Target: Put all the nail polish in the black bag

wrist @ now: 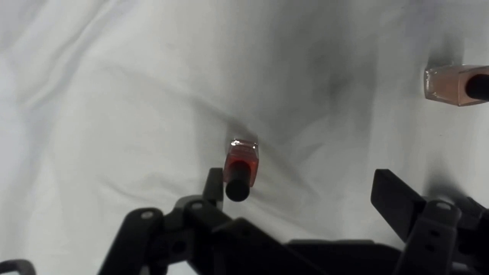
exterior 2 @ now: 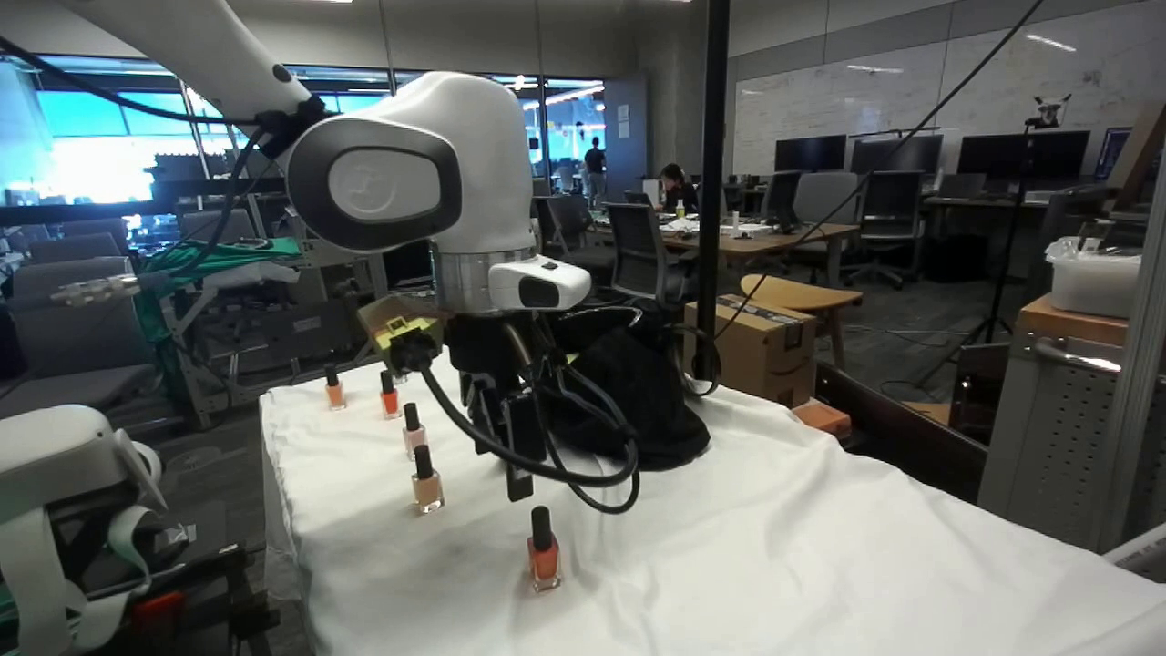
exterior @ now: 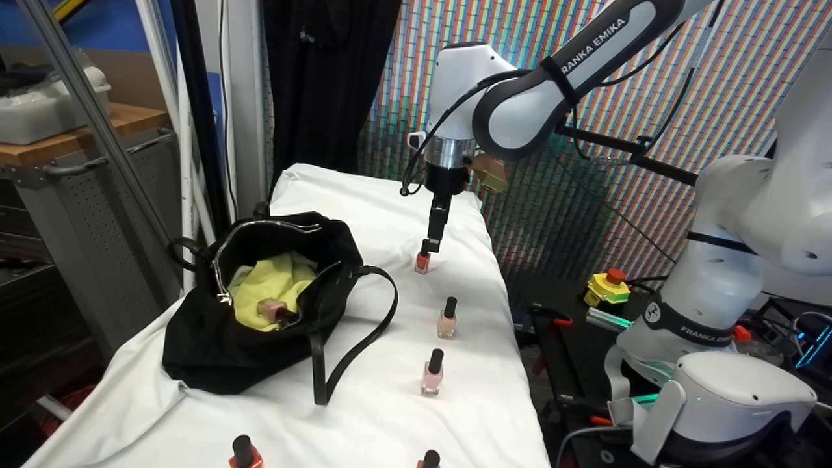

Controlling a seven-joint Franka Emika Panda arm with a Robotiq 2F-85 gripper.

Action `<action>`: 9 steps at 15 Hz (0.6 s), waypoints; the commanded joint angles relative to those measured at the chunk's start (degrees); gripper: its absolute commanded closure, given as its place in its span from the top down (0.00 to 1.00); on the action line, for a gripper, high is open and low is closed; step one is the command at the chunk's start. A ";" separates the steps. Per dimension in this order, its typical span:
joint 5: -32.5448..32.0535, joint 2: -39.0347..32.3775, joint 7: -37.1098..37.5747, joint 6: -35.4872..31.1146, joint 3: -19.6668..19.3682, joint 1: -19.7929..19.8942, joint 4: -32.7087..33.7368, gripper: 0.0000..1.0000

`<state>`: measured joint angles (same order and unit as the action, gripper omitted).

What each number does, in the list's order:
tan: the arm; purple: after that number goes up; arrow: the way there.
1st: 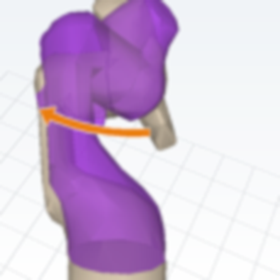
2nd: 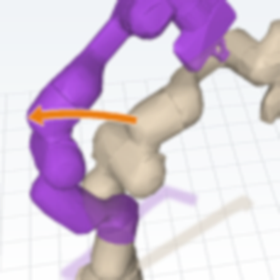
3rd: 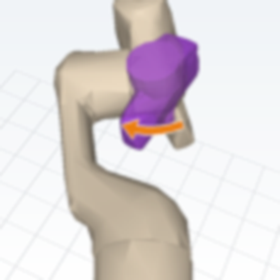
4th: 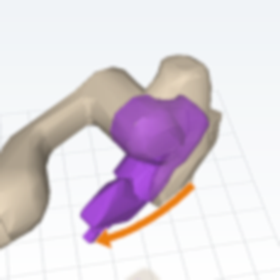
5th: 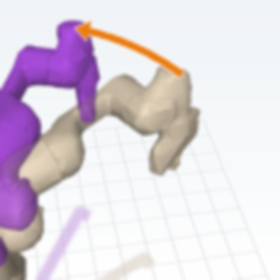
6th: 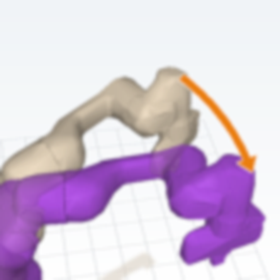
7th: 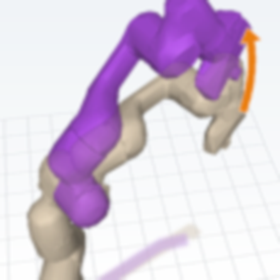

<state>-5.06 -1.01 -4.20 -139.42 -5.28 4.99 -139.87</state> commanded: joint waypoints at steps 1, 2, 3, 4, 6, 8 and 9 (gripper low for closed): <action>0.54 -3.14 -1.34 -0.87 -0.46 0.77 1.80 1.00; 0.25 -3.92 -0.72 -1.42 -0.55 0.95 1.90 1.00; 0.70 -4.68 -1.16 -1.57 -0.55 1.11 2.13 1.00; 0.67 -5.51 -0.68 -2.03 -0.64 1.29 2.31 1.00; 0.56 -6.92 -0.06 -3.27 -0.78 1.60 2.50 1.00; 0.90 -8.23 0.04 -5.25 -0.88 1.93 2.56 1.00; 1.41 -9.05 -0.34 -6.16 -0.82 2.15 2.72 1.00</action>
<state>-5.06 -7.62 -4.11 -142.75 -5.71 6.72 -138.47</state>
